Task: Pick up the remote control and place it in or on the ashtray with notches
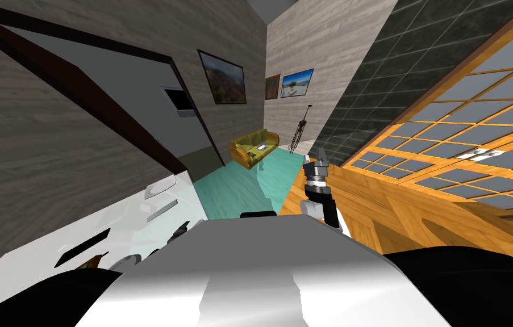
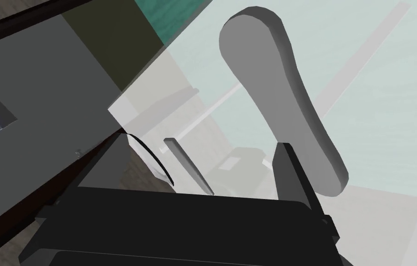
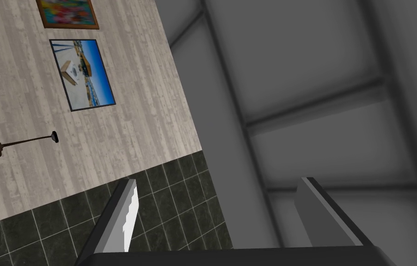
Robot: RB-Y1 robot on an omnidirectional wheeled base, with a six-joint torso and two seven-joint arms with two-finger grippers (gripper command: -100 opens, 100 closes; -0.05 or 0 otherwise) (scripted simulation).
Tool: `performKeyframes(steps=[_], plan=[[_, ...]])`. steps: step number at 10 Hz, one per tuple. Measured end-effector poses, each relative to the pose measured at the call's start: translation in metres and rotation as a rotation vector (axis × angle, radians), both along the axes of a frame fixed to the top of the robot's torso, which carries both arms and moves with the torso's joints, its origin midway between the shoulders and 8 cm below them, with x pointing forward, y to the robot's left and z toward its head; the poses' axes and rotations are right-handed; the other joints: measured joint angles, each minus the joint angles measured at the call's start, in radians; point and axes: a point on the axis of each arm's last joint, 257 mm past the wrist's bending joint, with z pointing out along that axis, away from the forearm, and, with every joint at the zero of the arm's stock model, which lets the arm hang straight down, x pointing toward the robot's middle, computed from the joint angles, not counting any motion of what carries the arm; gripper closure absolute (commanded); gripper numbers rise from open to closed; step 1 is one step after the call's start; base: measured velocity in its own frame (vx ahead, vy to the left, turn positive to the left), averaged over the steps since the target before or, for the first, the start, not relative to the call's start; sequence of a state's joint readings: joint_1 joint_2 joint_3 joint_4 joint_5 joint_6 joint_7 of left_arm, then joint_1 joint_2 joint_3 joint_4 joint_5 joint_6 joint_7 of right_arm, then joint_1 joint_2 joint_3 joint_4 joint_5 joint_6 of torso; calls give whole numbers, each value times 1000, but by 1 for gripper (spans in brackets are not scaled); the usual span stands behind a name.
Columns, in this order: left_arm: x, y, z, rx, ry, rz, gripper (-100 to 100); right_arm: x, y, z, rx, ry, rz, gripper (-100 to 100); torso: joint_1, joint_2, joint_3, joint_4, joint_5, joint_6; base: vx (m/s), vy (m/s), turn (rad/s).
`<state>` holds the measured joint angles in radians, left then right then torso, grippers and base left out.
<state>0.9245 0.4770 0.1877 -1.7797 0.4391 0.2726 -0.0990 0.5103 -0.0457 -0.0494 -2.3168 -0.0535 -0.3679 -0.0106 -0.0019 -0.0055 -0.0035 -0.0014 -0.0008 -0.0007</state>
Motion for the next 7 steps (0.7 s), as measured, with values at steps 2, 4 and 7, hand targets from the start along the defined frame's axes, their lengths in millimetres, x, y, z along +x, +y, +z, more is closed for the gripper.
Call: performKeyframes(steps=[2,4,7], plan=[[-44,10,-20,-49,81,85,-100,0,0,0,0,0,0,0,0,-2,-1,0,0,1,147,6,-103],[-76,11,-36,-95,140,154,-100,0,0,0,0,0,0,0,1,-1,0,0,0,0,109,17,-50],[-136,11,-50,-167,223,268,-100,0,0,0,0,0,0,0,2,-1,0,0,1,0,125,31,-71]])
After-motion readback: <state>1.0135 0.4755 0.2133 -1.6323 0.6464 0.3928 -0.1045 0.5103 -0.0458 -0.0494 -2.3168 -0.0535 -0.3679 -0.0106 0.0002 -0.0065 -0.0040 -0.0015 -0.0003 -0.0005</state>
